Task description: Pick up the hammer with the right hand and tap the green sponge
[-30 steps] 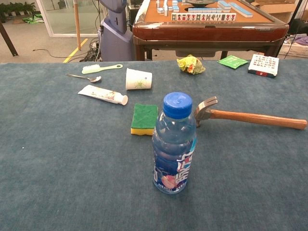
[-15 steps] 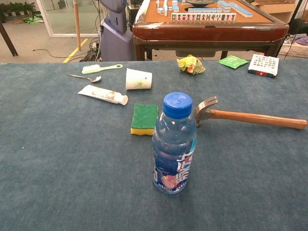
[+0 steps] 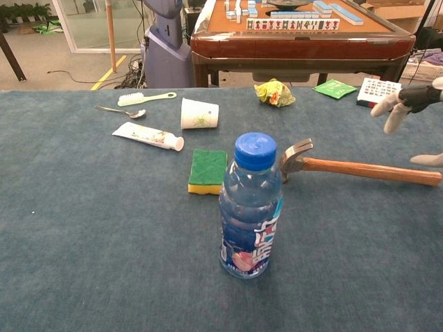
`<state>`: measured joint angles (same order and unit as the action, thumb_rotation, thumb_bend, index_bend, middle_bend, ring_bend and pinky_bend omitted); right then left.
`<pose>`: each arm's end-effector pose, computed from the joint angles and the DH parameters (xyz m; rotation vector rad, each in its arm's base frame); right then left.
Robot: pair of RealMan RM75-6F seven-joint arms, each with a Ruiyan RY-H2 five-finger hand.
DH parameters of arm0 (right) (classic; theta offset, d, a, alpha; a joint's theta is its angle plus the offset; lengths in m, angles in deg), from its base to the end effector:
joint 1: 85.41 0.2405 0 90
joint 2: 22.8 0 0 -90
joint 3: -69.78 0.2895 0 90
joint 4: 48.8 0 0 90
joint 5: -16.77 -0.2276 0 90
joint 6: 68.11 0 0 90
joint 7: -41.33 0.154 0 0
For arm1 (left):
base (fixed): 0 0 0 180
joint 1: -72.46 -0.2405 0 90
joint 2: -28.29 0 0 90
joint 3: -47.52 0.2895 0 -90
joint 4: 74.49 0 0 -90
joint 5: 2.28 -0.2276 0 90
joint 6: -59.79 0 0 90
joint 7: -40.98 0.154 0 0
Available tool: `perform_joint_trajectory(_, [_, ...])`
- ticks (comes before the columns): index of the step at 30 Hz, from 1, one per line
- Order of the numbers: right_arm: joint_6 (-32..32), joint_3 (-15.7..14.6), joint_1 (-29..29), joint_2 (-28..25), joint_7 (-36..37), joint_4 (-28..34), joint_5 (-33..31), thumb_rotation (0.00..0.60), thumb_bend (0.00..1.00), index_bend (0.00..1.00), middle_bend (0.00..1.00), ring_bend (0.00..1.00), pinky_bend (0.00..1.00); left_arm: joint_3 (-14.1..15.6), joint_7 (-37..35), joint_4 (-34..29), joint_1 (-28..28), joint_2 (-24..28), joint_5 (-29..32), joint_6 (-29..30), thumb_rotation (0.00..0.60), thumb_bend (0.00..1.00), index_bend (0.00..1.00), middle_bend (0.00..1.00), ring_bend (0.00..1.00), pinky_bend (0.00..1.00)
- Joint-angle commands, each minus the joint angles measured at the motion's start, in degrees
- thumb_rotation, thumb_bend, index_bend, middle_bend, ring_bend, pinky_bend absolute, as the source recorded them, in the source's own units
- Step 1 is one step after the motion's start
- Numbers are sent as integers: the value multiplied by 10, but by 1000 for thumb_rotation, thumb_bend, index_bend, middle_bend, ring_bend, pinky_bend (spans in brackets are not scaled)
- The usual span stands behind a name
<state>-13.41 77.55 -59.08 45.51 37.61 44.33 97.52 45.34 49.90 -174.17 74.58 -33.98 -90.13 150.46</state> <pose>-0.2685 -0.3179 0.0721 1.8260 -1.0140 0.8513 -0.3227 0.1743 0.1676 -1.3581 -0.8126 -0.8920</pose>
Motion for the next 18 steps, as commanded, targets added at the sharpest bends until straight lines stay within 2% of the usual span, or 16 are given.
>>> perform_joint_trajectory(1, [-19,8,18,24,0,-22,-22,600,282,228,268,157,200,0,0,0,0,0,0,0,600,283,177,125,148,87])
perform_joint_trajectory(15, [-93,16,81,100,-11,-110,-94,599,282,228,263,153,200,-3,4,1,5,-3,3,-10,600,283,178,125,148,87])
perform_joint_trajectory(18, [-108,17,93,119,-7,-133,-106,597,312,228,272,153,200,-4,2,2,5,-3,6,-11,600,283,178,126,148,87])
